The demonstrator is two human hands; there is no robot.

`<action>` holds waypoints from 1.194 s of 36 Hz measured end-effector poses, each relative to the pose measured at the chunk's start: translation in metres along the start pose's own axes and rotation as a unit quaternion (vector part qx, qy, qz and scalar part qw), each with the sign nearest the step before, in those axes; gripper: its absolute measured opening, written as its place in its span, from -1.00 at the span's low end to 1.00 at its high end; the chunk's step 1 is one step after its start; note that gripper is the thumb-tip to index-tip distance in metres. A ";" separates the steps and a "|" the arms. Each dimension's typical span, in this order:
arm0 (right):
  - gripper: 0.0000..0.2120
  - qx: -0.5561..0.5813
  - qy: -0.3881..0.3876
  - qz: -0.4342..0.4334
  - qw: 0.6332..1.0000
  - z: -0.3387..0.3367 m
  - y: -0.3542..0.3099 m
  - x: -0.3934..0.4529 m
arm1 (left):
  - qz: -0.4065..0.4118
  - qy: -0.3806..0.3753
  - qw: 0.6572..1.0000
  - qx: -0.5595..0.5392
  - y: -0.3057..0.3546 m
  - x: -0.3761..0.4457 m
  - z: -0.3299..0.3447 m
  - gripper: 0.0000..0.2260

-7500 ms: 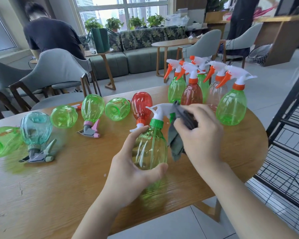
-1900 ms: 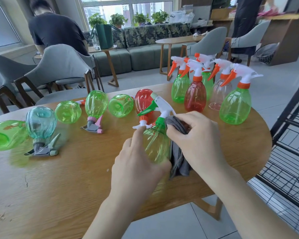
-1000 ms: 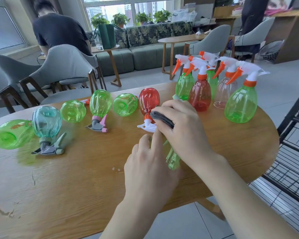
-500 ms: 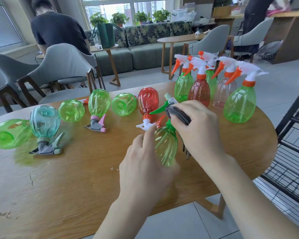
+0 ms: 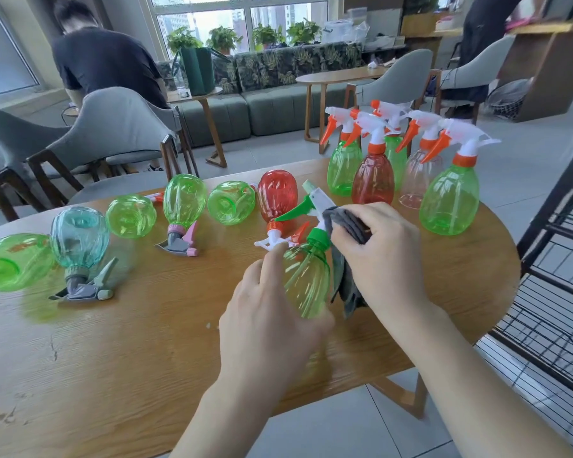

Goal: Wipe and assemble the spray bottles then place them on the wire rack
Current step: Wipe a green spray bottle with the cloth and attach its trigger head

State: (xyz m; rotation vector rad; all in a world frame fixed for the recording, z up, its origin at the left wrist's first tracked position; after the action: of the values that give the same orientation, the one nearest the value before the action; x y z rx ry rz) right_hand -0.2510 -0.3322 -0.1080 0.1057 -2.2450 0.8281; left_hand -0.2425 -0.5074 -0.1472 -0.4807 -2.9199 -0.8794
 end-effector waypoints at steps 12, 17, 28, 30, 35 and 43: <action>-0.83 -0.006 0.059 0.025 0.998 -0.011 0.012 -0.014 | -0.007 0.014 1.000 -0.024 -0.004 -0.003 -0.002 -0.17; -0.89 0.004 0.065 0.082 0.995 -0.027 0.033 -0.019 | 0.009 0.019 0.999 -0.048 0.000 -0.002 0.006 -0.19; -0.87 0.504 0.114 0.445 0.731 -0.020 0.115 -0.067 | 0.048 -0.005 0.989 -0.140 0.053 0.045 0.053 -0.15; -0.85 0.577 0.121 0.454 0.669 -0.016 0.122 -0.070 | 0.048 -0.004 0.985 -0.168 0.060 0.057 0.062 -0.14; -0.53 0.553 0.100 0.434 0.704 -0.026 0.132 -0.068 | 0.048 -0.008 0.979 -0.200 0.078 0.081 0.082 -0.14; -0.94 0.490 0.100 0.417 0.759 -0.050 0.143 -0.066 | 0.027 0.001 0.976 -0.215 0.095 0.110 0.105 -0.14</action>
State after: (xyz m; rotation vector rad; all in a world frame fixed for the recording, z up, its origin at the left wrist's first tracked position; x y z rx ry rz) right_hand -0.2163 -0.2004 -0.2015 -0.5171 -1.3488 2.3029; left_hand -0.3137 -0.3444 -0.1691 -0.5739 -2.6920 -1.5083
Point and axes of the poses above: each hand's wrist, its own x-axis towards the middle knuckle, its own z-axis out of the palm, y = z × x, the point moved 8 cm from there along x, towards the middle knuckle, and after that the axes turned 11 degrees about -y, right-handed, at the moved point
